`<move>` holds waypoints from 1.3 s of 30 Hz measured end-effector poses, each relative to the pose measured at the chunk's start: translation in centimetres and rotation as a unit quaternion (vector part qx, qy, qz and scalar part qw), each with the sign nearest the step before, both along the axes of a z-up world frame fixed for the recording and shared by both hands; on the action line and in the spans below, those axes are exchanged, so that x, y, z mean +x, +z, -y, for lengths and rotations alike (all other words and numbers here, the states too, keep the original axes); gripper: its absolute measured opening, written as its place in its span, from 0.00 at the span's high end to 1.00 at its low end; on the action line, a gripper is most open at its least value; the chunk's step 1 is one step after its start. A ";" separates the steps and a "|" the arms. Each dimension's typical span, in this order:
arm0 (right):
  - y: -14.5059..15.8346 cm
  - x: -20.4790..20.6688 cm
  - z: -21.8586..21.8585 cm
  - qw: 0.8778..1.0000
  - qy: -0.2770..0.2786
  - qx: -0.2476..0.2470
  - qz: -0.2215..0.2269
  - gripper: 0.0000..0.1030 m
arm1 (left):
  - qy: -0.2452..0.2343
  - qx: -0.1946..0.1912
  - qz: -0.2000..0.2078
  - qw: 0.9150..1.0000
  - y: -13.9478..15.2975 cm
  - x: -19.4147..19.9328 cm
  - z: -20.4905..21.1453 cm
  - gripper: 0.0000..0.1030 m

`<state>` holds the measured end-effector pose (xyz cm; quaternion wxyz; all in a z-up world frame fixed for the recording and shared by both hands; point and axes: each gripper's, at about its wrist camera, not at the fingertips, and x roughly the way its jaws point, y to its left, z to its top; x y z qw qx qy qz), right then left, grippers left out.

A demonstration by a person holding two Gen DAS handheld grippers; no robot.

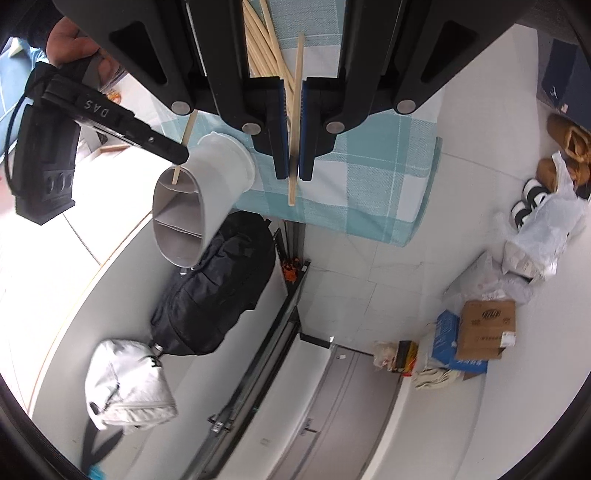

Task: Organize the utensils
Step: 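Lift the chopstick with the left gripper while the right gripper grasps another chopstick, then lower both held chopsticks into the utensil holder and open both grippers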

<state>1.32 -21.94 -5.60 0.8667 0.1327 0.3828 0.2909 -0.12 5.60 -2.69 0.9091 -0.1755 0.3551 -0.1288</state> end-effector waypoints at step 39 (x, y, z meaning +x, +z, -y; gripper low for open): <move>15.0 7.0 10.7 0.957 -0.125 0.056 0.254 0.97 | -0.065 0.036 0.089 0.993 17.2 7.4 10.3 0.99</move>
